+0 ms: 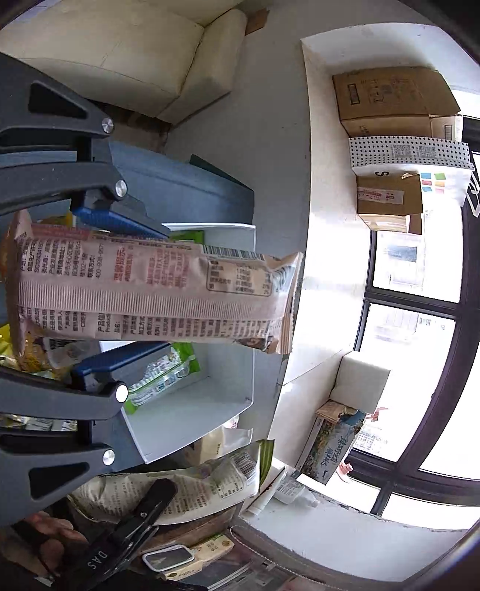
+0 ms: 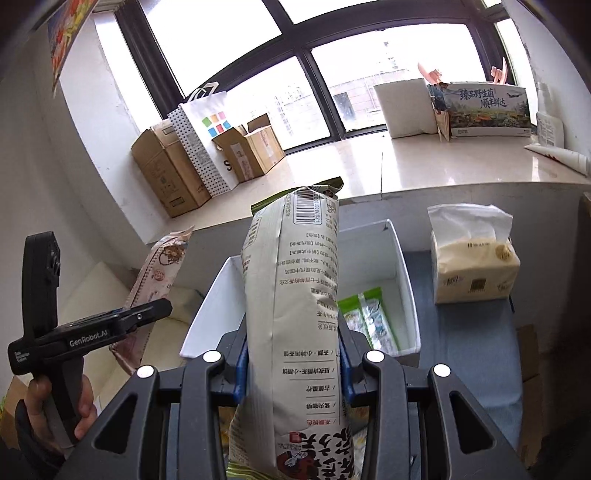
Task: Organize snacks
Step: 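Lower the white bag and pink bar into the box and release both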
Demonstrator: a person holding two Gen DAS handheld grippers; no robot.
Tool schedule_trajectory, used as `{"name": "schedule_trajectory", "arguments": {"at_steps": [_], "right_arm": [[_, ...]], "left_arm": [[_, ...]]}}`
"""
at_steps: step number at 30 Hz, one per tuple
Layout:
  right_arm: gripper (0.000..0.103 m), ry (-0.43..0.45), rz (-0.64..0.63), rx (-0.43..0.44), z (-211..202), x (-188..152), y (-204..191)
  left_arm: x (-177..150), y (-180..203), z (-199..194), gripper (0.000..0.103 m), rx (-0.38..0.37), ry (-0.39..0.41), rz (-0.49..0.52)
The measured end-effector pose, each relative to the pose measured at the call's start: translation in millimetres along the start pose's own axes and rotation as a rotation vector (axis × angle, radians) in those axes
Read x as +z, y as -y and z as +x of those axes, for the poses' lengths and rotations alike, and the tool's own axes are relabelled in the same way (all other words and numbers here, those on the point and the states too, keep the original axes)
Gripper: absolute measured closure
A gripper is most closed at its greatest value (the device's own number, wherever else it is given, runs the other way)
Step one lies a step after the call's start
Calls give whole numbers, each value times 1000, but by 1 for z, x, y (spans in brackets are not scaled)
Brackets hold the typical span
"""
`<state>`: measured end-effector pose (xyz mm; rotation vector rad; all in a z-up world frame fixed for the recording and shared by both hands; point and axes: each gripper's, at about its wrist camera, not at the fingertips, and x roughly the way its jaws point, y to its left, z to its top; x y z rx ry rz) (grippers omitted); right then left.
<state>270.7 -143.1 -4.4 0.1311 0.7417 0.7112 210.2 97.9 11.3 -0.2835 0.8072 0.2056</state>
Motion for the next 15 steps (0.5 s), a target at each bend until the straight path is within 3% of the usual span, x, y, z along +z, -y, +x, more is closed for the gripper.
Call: {"name": "schedule_trajectory", "arguments": {"at_steps": [4, 9, 10, 11, 12, 14, 15], "right_arm": [[63, -60, -14, -62, 48, 38, 14], [59, -150, -33, -138, 92, 46, 36], [37, -163, -23, -148, 97, 44, 40], [7, -179, -12, -162, 101, 42, 44], [1, -175, -3, -177, 101, 39, 46], [0, -148, -11, -179, 97, 34, 47], [0, -144, -20, -187, 95, 33, 46]], "left_arm": [[18, 4, 41, 44, -9, -47, -16], [20, 18, 74, 49, -6, -61, 31], [19, 22, 81, 49, -9, -77, 45], [17, 22, 86, 48, 2, -86, 48], [15, 22, 89, 47, 11, -91, 54], [13, 20, 89, 40, -8, -93, 52], [11, 18, 88, 29, -9, -90, 50]]}}
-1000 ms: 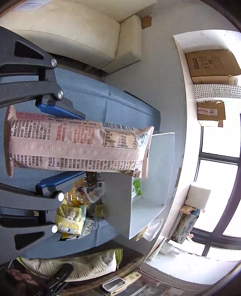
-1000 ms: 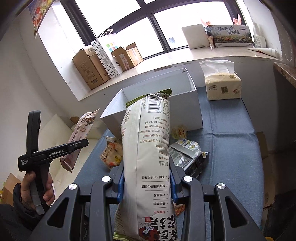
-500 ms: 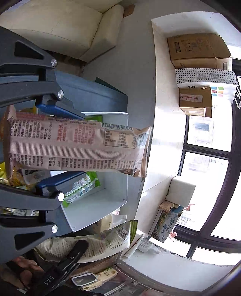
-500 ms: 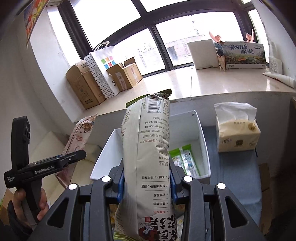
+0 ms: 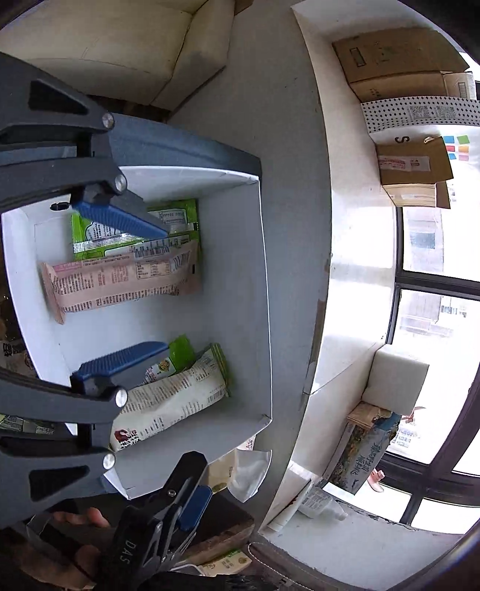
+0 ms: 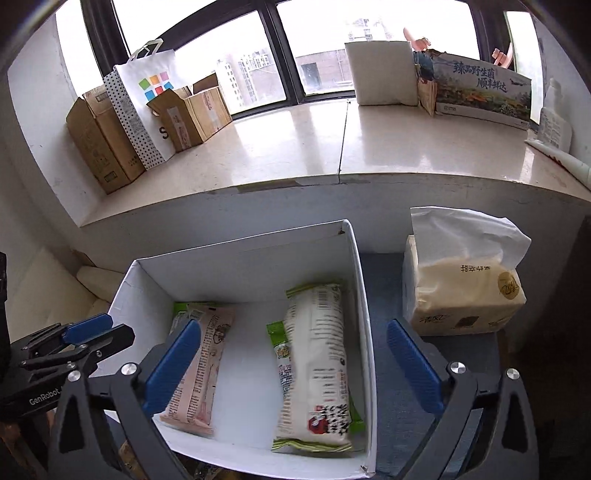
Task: Organize snacks
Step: 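Lower the white bag and pink bar into the box and release both, then grasp a yellow chip bag with the right tool while the left tool grasps a round bread pack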
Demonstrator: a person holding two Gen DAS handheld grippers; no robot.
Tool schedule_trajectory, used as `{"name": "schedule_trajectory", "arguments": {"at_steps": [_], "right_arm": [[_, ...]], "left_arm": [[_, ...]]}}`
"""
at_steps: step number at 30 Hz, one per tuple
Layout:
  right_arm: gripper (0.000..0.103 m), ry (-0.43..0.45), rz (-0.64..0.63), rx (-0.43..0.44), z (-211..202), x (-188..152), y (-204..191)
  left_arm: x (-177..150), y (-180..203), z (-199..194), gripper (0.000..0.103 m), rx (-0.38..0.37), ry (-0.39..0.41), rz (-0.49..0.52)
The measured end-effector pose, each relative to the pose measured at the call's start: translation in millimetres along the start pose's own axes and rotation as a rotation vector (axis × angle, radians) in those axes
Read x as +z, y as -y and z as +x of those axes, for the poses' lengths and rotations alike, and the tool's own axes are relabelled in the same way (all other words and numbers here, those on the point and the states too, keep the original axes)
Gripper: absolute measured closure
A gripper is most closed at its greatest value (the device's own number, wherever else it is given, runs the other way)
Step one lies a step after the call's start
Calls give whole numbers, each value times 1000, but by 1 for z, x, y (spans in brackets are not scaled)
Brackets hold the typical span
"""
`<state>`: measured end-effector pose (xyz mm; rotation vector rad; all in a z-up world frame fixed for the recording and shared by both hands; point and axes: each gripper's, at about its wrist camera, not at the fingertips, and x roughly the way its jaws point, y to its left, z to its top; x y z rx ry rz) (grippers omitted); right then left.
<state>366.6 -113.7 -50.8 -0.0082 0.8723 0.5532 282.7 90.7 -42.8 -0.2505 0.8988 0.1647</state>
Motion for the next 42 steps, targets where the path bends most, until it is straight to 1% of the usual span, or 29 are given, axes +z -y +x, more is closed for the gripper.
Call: {"name": "schedule_trajectory", "arguments": {"at_steps": [1, 3, 5, 6, 7, 12, 15, 16, 18, 21, 24, 26, 28, 30, 31, 34, 35, 38, 40, 42], "right_arm": [[0, 1, -14, -5, -2, -1, -1], [0, 9, -33, -2, -6, -3, -4], [0, 6, -36, -6, -8, -4, -5], [0, 10, -38, -1, -9, -5, -6], [0, 17, -38, 7, -12, -5, -8], [0, 33, -27, 40, -30, -13, -14], [0, 54, -28, 75, -52, -27, -19], [0, 68, -36, 87, -62, -34, -21], [0, 96, -63, 119, -82, -53, -25], [0, 108, -82, 156, -108, -89, -32], [0, 97, -81, 189, -126, -130, -42], [0, 97, -81, 192, -133, -157, -46], [0, 77, -102, 172, -133, -179, -52], [0, 47, -128, 150, -127, -195, -59], [0, 28, -143, 153, -123, -201, -63], [0, -13, -194, 161, -110, -211, -74], [0, -16, -212, 150, -106, -212, -77], [0, -36, -272, 85, -90, -212, -86], [0, -33, -298, 60, -83, -212, -90], [0, -51, -317, 46, -72, -211, -93]], "left_arm": [[0, -1, -1, 21, 2, 6, 1], [-1, -1, -4, 17, 16, 14, 0], [-2, -1, -7, 9, 20, 13, 3], [-3, -1, -9, 1, 31, 16, 3], [-3, -1, -12, 0, 40, 23, 6], [-14, -4, -29, 0, 19, 43, 15], [-28, -7, -44, 0, 18, 61, 30], [-35, -10, -50, 0, 1, 64, 34], [-50, -15, -63, 0, -48, 69, 39], [-78, -20, -82, 0, -44, 88, 59], [-108, -25, -99, 0, -37, 98, 77], [-128, -30, -109, 0, -35, 131, 77], [-147, -36, -113, 0, -53, 123, 66], [-164, -42, -114, 0, -43, 111, 47], [-171, -45, -114, 0, -39, 103, 44], [-192, -49, -115, 0, -92, 74, 33], [-198, -49, -114, 0, -92, 60, 36], [-209, -48, -111, 0, -64, 38, 51], [-213, -49, -106, 0, -48, 23, 55], [-215, -50, -99, 0, -21, 6, 62]]}}
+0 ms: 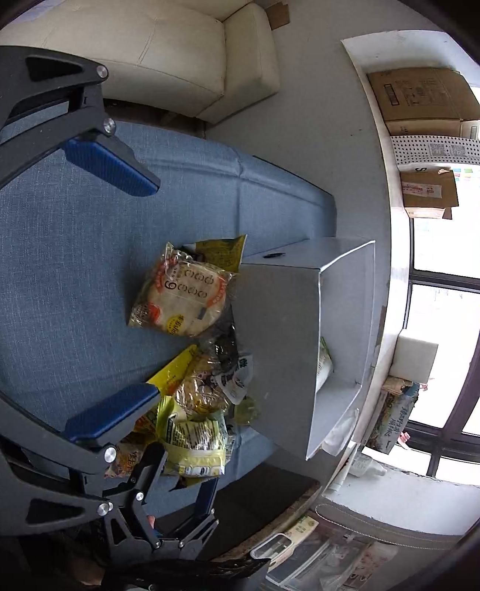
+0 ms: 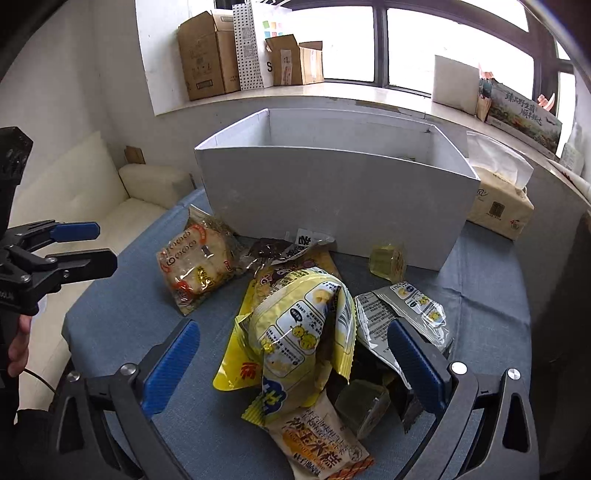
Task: Organize snacks
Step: 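Grasp a yellow chip bag with the right tool while the left tool grasps a round bread pack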
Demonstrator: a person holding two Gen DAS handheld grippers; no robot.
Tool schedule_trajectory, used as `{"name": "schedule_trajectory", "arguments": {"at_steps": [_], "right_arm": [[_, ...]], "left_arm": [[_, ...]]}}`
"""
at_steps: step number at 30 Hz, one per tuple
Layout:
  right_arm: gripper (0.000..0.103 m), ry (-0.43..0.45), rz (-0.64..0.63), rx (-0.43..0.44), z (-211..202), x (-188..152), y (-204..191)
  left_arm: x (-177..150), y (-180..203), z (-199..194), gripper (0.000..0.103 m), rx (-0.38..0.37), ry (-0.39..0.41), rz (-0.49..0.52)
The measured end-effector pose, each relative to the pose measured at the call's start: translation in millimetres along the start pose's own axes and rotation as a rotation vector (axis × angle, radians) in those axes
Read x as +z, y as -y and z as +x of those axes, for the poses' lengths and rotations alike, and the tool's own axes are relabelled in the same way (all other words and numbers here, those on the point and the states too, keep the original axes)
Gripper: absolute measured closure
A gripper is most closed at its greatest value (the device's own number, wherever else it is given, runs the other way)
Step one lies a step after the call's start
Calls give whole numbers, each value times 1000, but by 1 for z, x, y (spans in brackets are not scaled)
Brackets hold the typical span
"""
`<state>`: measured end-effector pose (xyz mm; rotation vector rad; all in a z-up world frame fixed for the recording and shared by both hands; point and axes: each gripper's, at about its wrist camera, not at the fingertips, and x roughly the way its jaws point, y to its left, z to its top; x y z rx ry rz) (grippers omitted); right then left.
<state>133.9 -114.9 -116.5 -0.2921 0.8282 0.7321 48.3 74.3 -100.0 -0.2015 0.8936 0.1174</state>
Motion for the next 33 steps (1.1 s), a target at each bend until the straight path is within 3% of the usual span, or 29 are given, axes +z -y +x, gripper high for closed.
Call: {"name": "schedule_trajectory", "arguments": {"at_steps": [1, 3, 4, 10, 18, 26, 30, 33], "right_arm": [[0, -14, 2, 5, 6, 1, 0], [14, -40, 18, 31, 16, 2, 2], [40, -42, 15, 17, 18, 2, 2], [44, -8, 2, 7, 4, 0, -1], [44, 126, 101, 38, -56, 0, 12], [44, 134, 121, 27, -63, -5, 15], [44, 130, 150, 22, -60, -10, 20], [44, 131, 183, 40, -58, -16, 24]], "left_arm": [[0, 0, 3, 0, 10, -4, 6], [-1, -1, 9, 0, 17, -12, 15], [-1, -1, 12, 0, 21, -20, 17], [0, 2, 35, 0, 31, -59, 40], [4, 32, 75, 0, 226, -82, 167], [6, 49, 104, 0, 305, -86, 236], [9, 43, 111, 0, 301, -79, 203], [7, 46, 111, 2, 315, -60, 235]]}}
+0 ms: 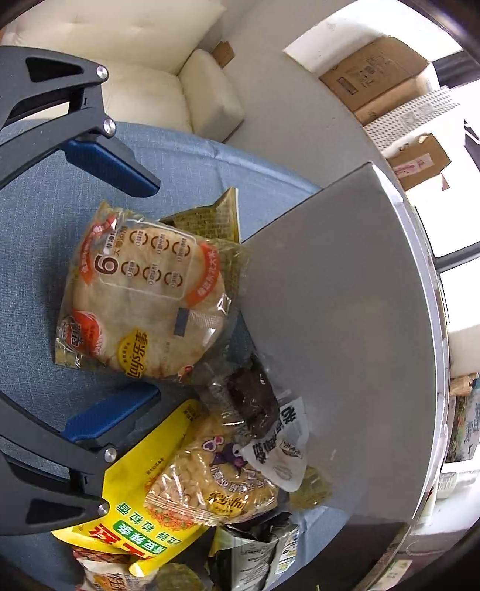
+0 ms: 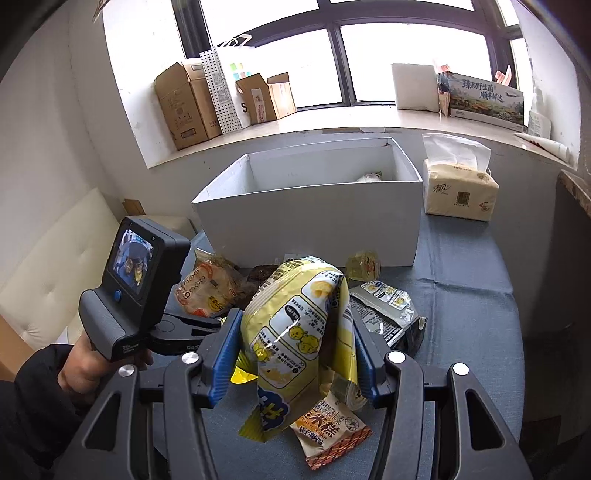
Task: Organize snacks
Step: 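Grasp a yellow chip bag with the right tool while the left tool grasps a round bread pack, then place the yellow bag and bread pack into the box and open both tools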
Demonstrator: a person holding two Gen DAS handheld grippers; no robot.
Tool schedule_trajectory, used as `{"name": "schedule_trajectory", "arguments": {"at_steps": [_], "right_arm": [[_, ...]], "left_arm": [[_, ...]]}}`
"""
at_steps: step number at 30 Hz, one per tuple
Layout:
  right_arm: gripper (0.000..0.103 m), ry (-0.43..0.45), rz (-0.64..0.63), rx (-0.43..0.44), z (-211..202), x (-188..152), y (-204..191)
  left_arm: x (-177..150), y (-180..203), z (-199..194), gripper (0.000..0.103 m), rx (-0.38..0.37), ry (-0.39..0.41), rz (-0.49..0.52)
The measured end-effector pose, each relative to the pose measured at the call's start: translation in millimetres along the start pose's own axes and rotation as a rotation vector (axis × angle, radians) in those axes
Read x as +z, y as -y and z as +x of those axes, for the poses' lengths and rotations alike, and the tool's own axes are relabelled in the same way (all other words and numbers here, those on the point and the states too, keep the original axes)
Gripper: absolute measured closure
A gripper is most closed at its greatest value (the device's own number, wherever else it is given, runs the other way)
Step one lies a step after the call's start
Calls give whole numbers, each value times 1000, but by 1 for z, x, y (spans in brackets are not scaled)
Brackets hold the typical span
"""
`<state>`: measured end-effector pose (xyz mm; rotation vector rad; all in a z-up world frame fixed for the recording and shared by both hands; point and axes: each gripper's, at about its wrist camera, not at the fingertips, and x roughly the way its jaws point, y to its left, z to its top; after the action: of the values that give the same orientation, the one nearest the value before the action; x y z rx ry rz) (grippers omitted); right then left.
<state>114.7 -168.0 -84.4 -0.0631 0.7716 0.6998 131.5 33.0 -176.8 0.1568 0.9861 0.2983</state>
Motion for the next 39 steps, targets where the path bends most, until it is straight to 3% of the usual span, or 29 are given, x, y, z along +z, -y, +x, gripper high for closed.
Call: {"name": "schedule_trajectory", "arguments": {"at_steps": [2, 4, 11, 18, 23, 26, 34, 39], "right_arm": [[44, -6, 1, -1, 1, -3, 1], [44, -10, 10, -3, 2, -4, 2], [44, 0, 45, 1, -1, -6, 10], [44, 12, 82, 23, -4, -2, 14], [44, 50, 131, 68, -8, 17, 22], [44, 75, 151, 104, -7, 39, 26], [43, 107, 211, 122, 33, 123, 47], [43, 51, 144, 27, 80, 167, 55]], "left_arm": [[-1, 0, -4, 20, -32, -3, -15], [-1, -2, -7, 22, -42, -19, -38], [-4, -17, -32, 23, -119, -3, -109], [3, -42, -92, 23, -246, 76, -197], [24, -66, -125, 23, -346, 145, -267], [48, -70, -136, 23, -342, 179, -273], [132, -72, -98, 23, -390, 184, -314], [167, -69, -55, 23, -331, 157, -323]]}}
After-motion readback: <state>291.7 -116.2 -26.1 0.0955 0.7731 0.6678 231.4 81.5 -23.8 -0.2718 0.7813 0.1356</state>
